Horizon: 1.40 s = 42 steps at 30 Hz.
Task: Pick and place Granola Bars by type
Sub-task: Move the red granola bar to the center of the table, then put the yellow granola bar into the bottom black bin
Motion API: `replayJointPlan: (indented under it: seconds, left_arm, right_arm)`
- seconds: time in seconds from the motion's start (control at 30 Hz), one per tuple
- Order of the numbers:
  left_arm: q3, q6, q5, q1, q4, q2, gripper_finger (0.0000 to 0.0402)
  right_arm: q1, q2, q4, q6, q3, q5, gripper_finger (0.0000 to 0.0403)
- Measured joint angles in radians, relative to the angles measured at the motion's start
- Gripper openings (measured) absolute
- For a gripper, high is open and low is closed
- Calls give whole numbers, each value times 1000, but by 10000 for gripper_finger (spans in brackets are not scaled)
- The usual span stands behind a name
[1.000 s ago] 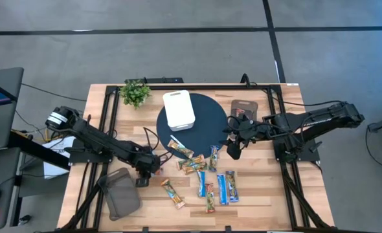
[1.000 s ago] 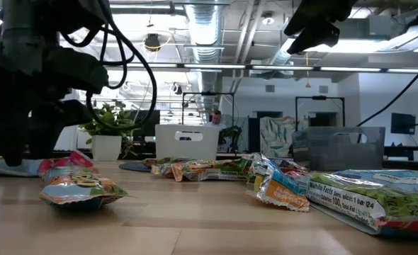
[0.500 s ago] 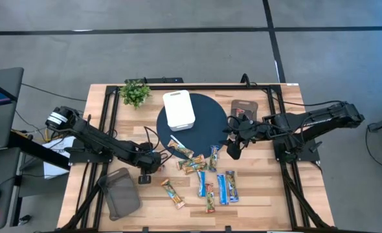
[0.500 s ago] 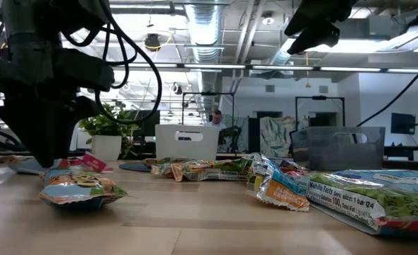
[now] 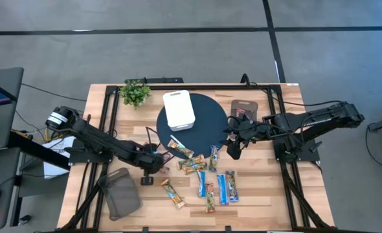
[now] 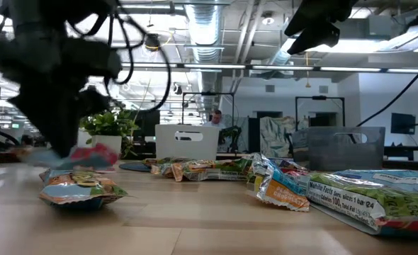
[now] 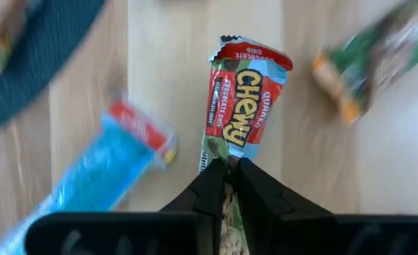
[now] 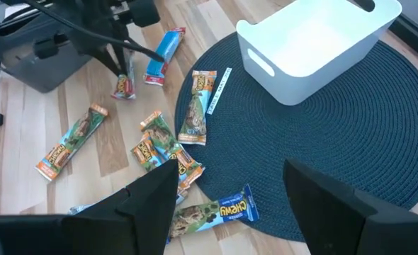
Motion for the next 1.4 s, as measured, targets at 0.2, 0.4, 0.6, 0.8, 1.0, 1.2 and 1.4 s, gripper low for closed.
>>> replayJointPlan:
  seconds: [0.2, 0.4, 0.6, 0.8, 1.0, 1.2, 1.4]
  left_arm:
    - [98, 119, -75, 38, 33, 0, 26]
    - [123, 308, -137, 126, 361, 0, 26]
    - [123, 321, -83, 246, 602, 0, 59]
    - [123, 232, -5, 295, 586, 0, 121]
    - [123, 309, -28, 293, 433, 0, 145]
    - [123, 436, -114, 295, 228, 0, 146]
    - [117, 533, -108, 323, 220, 0, 146]
  right_arm:
    - [0, 0, 0, 0, 0, 0, 248]
    - [0, 0, 0, 1, 0, 0, 248]
    - [9, 0, 0, 2, 0, -6, 248]
    - [28, 0, 0, 3, 0, -7, 248]
    - [40, 0, 0, 2, 0, -4, 248]
    - [38, 0, 0, 18, 0, 0, 248]
    - [37, 0, 0, 27, 0, 5, 248]
